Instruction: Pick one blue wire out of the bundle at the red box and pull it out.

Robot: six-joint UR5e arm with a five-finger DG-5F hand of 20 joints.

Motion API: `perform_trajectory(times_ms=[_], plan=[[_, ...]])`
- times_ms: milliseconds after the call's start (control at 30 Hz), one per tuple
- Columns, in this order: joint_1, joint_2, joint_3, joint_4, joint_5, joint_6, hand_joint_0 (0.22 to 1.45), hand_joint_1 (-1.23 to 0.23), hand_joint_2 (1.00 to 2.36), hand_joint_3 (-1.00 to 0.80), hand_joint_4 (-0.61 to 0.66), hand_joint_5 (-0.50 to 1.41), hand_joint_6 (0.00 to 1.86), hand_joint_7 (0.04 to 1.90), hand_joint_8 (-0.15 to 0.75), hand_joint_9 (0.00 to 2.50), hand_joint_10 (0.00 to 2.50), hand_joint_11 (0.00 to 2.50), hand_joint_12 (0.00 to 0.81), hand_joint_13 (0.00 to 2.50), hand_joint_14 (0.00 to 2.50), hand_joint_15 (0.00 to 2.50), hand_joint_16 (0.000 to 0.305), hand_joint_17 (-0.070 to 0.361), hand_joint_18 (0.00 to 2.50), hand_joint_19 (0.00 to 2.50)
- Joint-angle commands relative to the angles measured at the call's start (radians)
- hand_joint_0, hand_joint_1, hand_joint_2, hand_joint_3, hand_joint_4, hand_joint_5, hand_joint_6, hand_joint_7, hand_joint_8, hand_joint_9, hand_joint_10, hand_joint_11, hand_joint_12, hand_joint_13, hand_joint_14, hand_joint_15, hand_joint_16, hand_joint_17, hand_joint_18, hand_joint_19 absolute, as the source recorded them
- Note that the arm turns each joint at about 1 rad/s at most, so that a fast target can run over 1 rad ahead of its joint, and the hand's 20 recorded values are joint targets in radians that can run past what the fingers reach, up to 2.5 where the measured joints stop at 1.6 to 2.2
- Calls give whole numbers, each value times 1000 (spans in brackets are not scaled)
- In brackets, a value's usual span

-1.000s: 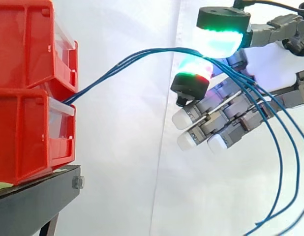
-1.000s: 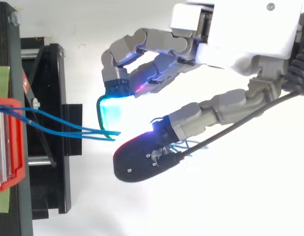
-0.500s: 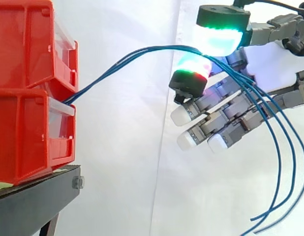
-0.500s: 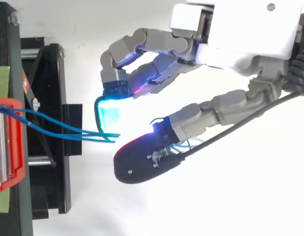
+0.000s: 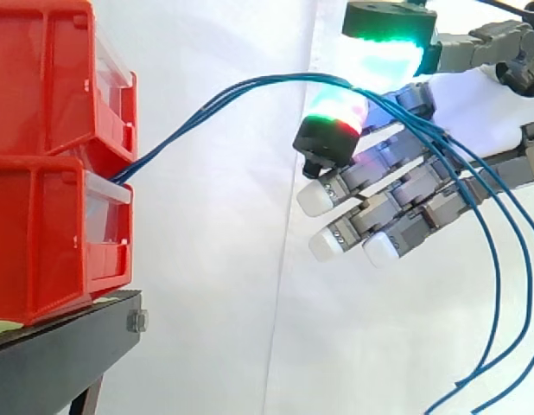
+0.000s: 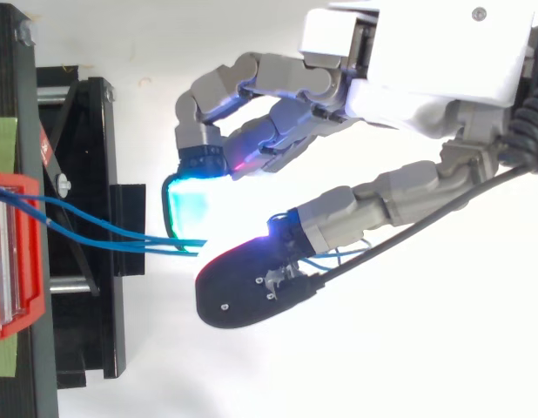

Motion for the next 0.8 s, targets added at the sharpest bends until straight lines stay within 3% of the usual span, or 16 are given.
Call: perform_trajectory(times_ms=[0, 300, 467, 500, 633, 767], plan=[[0, 0, 0, -2, 1, 19, 600, -849, 1024, -104, -4, -159, 818, 1108, 156, 670, 2, 72, 346, 407, 4, 104, 49, 110, 506, 325], [0, 0, 0, 0, 1, 63, 556, -757, 1018, -108, 17, -76, 688, 1260, 149, 832, 0, 0, 358, 432, 1, 62, 55, 125, 540, 314], [-2, 0, 0, 2, 1, 73, 567, -717, 1018, -111, 169, -27, 558, 1359, 153, 879, 0, 0, 345, 429, 1, 61, 54, 121, 532, 319], [-2, 0, 0, 2, 0, 74, 575, -715, 1018, -118, 193, -15, 500, 1471, 150, 876, 0, 0, 340, 426, 1, 64, 53, 119, 523, 315], [-3, 0, 0, 0, 0, 74, 585, -722, 1019, -119, 275, -22, 502, 1352, 150, 876, 0, 0, 333, 434, 2, 80, 51, 115, 522, 326], [-3, 0, 0, 2, 0, 73, 586, -682, 1018, -102, 282, -23, 503, 1361, 153, 884, 0, 0, 345, 447, 3, 85, 53, 118, 535, 337]])
